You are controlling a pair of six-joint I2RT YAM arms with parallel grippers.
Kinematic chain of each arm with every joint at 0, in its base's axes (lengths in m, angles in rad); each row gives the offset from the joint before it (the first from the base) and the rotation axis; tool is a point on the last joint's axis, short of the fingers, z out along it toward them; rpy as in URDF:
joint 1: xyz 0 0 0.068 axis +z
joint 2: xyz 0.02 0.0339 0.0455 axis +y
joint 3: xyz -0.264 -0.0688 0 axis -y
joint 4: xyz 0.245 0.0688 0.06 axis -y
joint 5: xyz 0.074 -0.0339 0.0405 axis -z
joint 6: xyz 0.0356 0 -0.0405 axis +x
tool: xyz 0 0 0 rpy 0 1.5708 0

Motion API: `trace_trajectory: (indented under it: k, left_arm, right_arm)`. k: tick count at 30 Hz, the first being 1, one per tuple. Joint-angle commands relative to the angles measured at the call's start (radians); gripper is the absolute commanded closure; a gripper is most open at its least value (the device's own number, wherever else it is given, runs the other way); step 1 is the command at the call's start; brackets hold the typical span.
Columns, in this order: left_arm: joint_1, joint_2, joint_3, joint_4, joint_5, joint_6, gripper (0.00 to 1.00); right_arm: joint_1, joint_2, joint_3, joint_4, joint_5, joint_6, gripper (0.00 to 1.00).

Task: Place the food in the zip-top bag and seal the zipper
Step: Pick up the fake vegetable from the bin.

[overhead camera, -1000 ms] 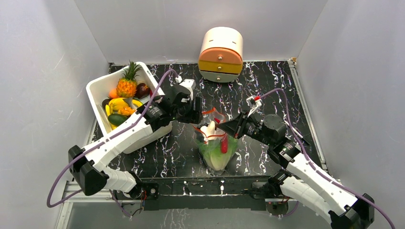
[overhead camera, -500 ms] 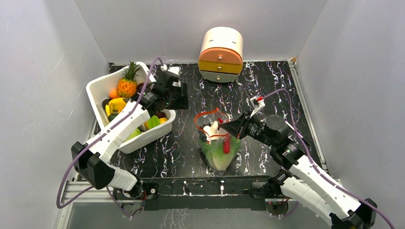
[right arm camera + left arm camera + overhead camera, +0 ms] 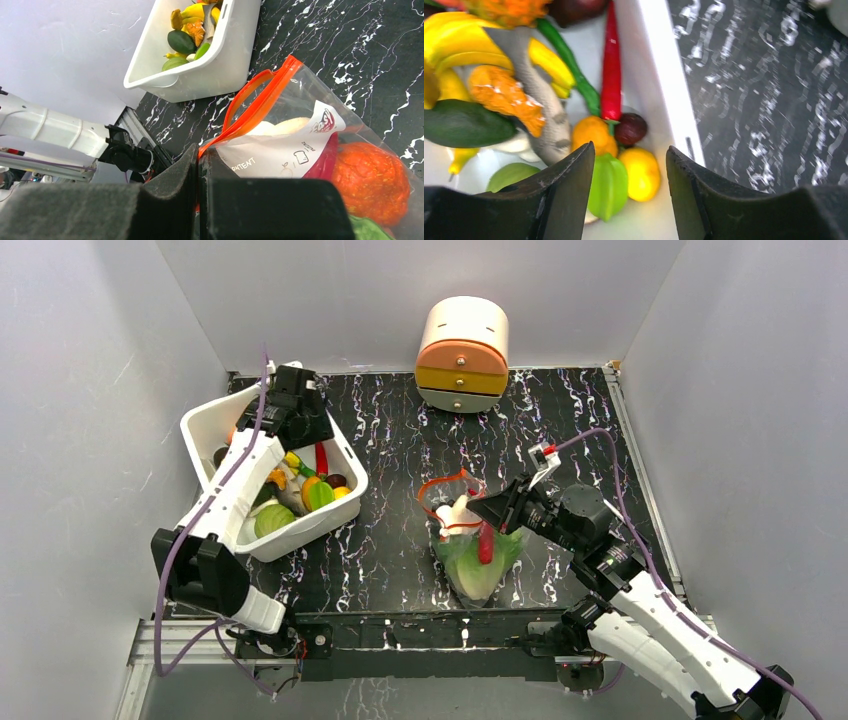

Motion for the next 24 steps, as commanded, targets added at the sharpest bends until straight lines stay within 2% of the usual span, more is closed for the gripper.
trace_trajectory:
  k: [1,3,7,10,12,14,20,24]
  left_arm:
    - [0.071,0.001,-0.078,0.075,-0.095,0.05,0.45]
    - [0.075,0.003,-0.131,0.137,-0.106,0.066,0.4]
    - [0.09,0.027,-0.166,0.152,-0.15,0.045,0.27]
    - [0.138,0.042,-0.172,0.123,-0.165,0.012,0.25]
    - [0.17,0.038,-0.191,0.134,-0.155,0.02,0.27]
    - [0.21,0.039,-0.206,0.141,-0.131,0.017,0.37]
    - [0.288,0.071,-0.233,0.157,-0.089,0.006,0.45]
    - [0.337,0.077,-0.272,0.209,-0.007,-0.012,0.5]
  right_arm:
    - [0.002,-0.036,0.032,0.077,-0.004,-0.005,1.0]
    - [0.002,-0.046,0.028,0.079,0.004,-0.005,1.0]
    - [0.002,-0.049,0.031,0.075,0.01,-0.003,1.0]
    - [0.003,-0.048,0.035,0.072,0.009,-0.006,1.0]
    - [0.003,-0.044,0.032,0.068,0.013,-0.006,1.0]
    - [0.003,-0.04,0.027,0.072,0.014,-0.003,1.0]
    - [0.003,-0.035,0.021,0.086,0.011,0.006,1.0]
    - [0.002,-0.033,0.026,0.081,0.004,0.001,1.0]
